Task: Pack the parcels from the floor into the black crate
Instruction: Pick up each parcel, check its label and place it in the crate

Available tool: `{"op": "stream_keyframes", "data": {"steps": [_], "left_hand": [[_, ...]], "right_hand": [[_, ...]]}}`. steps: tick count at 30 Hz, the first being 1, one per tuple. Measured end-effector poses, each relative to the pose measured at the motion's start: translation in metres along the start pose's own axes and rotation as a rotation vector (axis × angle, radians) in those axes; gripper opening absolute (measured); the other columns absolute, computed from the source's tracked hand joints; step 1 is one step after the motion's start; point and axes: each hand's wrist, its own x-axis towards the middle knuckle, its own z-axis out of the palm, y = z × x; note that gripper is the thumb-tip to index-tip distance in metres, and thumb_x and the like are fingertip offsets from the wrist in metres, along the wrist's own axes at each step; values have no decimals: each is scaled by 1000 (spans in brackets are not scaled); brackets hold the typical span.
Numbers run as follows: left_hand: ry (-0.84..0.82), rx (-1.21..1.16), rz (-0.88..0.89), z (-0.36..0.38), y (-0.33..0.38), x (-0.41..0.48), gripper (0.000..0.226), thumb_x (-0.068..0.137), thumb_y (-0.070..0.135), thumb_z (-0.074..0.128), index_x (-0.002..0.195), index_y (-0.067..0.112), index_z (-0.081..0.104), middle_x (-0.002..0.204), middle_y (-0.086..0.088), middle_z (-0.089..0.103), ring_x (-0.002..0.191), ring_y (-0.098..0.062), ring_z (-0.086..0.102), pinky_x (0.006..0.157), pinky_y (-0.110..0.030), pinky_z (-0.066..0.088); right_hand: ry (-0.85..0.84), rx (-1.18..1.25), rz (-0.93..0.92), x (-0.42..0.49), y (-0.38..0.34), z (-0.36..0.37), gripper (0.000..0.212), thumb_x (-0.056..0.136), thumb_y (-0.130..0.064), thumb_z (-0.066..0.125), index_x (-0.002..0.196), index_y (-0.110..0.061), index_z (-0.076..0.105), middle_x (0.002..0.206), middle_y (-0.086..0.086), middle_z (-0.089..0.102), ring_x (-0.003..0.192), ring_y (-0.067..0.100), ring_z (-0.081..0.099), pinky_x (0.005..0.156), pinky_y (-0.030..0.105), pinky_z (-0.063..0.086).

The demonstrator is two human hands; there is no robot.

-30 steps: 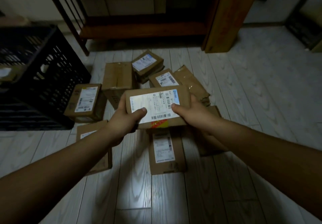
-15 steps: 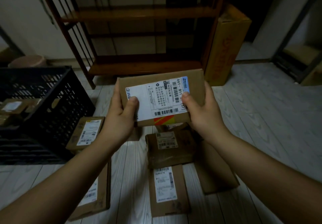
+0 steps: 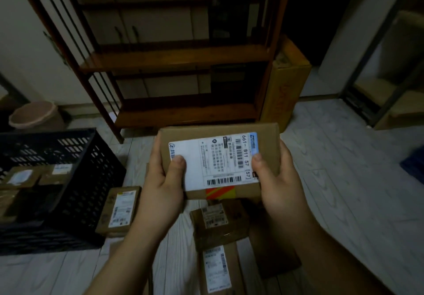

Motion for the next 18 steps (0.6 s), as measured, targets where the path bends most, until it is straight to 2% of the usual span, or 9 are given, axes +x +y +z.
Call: {"op": "stream_keyframes", "data": {"steps": [3, 6, 10, 12, 14, 16, 18], "left_hand": [[-29, 23, -23, -29, 89, -3, 53, 96, 34, 43, 141, 50, 22, 117, 14, 61, 98, 0, 64, 84, -27, 55], [-38, 59, -65, -51, 166, -16, 50, 95, 35, 42, 138, 53, 24, 120, 12, 60, 102, -5, 63, 88, -35, 53], [-60, 86, -138, -105, 311, -39, 48, 95, 40, 42, 139, 52, 26, 128, 8, 58, 109, -11, 61, 91, -36, 51], [-49, 95, -145, -129, 365, -55, 51, 96, 39, 43, 143, 45, 25, 130, 9, 56, 109, -7, 58, 83, -19, 49], [-38, 115, -160, -148, 411, -73, 52, 96, 37, 43, 144, 42, 24, 126, 12, 57, 99, 3, 59, 68, -4, 43], [-8, 119, -166, -169, 440, -98, 50, 96, 34, 45, 141, 46, 25, 117, 16, 59, 84, 13, 58, 58, -2, 43], [24, 73, -188, -190, 463, -122, 52, 95, 28, 50, 136, 49, 25, 102, 23, 59, 72, 15, 60, 52, -3, 45]], "right_hand": [[12, -17, 15, -11, -90, 2, 41, 93, -26, 52, 127, -45, 41, 106, -13, 66, 85, -3, 67, 61, 14, 53], [-14, -26, 27, -25, -163, 10, 45, 93, -27, 52, 135, -41, 40, 111, -11, 65, 91, 3, 68, 67, 21, 56], [10, -68, 89, -65, -314, 23, 42, 95, -30, 50, 135, -40, 40, 105, -18, 64, 89, 2, 66, 74, 26, 55], [1, -62, 108, -87, -370, 27, 44, 96, -31, 49, 138, -39, 38, 105, -19, 62, 90, 1, 64, 71, 22, 51], [-62, -78, 118, -105, -413, 30, 43, 95, -30, 52, 134, -42, 39, 109, -15, 64, 93, 2, 65, 71, 21, 52], [-148, -110, 136, -126, -439, 34, 44, 92, -26, 58, 125, -48, 39, 116, -10, 63, 99, 5, 64, 78, 26, 54], [-212, -156, 140, -143, -456, 43, 54, 88, -28, 63, 126, -53, 36, 126, -5, 56, 106, 12, 61, 88, 35, 53]]}}
